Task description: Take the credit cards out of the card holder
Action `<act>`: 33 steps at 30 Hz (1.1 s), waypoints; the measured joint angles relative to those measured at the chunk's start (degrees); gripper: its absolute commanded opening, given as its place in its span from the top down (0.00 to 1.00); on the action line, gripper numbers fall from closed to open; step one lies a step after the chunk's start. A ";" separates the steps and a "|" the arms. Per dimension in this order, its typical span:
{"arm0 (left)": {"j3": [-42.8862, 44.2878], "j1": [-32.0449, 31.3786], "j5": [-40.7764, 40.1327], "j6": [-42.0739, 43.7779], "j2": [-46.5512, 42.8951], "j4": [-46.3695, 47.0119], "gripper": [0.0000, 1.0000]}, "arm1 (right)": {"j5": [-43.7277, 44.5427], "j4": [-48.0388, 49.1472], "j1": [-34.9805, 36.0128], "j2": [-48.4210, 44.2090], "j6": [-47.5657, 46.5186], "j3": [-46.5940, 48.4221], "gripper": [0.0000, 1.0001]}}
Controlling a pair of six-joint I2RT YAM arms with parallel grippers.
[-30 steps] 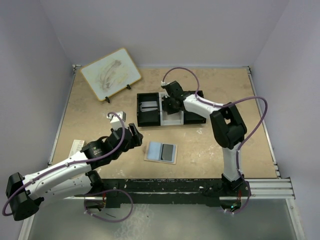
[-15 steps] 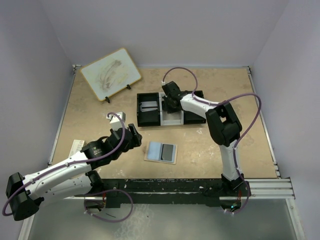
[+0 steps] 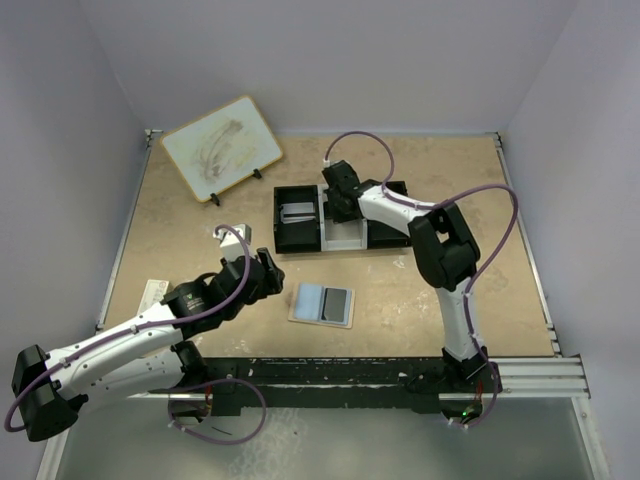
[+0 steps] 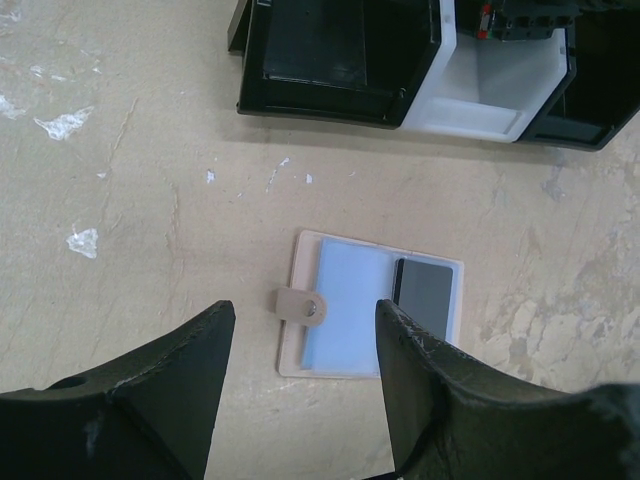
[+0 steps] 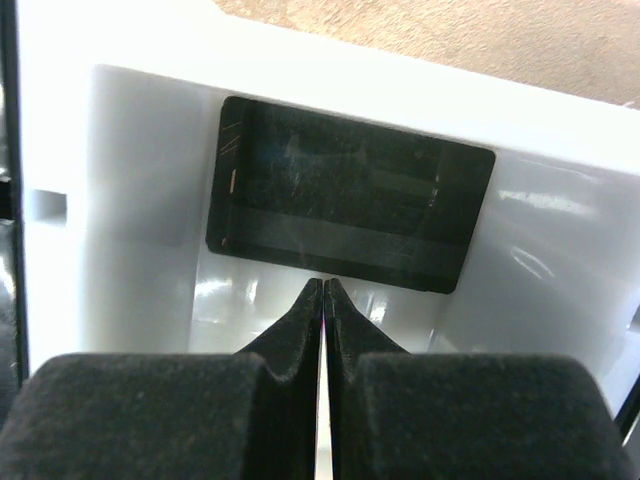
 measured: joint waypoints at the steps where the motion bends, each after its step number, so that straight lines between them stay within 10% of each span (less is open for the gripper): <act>1: 0.00 0.00 0.26 0.04 0.00 0.09 0.43 | -0.24 0.04 0.02 -0.11 -0.02 -0.04 0.89; 12: 0.00 0.00 9.86 1.81 5.11 11.21 0.43 | -5.77 3.45 0.24 -25.42 2.40 -14.36 0.70; 19: 0.37 0.39 12.04 6.12 13.90 16.22 0.40 | -16.90 13.62 1.27 -45.11 11.98 -39.34 0.67; 33: -6.67 1.60 25.07 6.97 26.34 37.40 0.49 | -28.81 31.12 7.54 -57.77 28.37 -69.00 0.70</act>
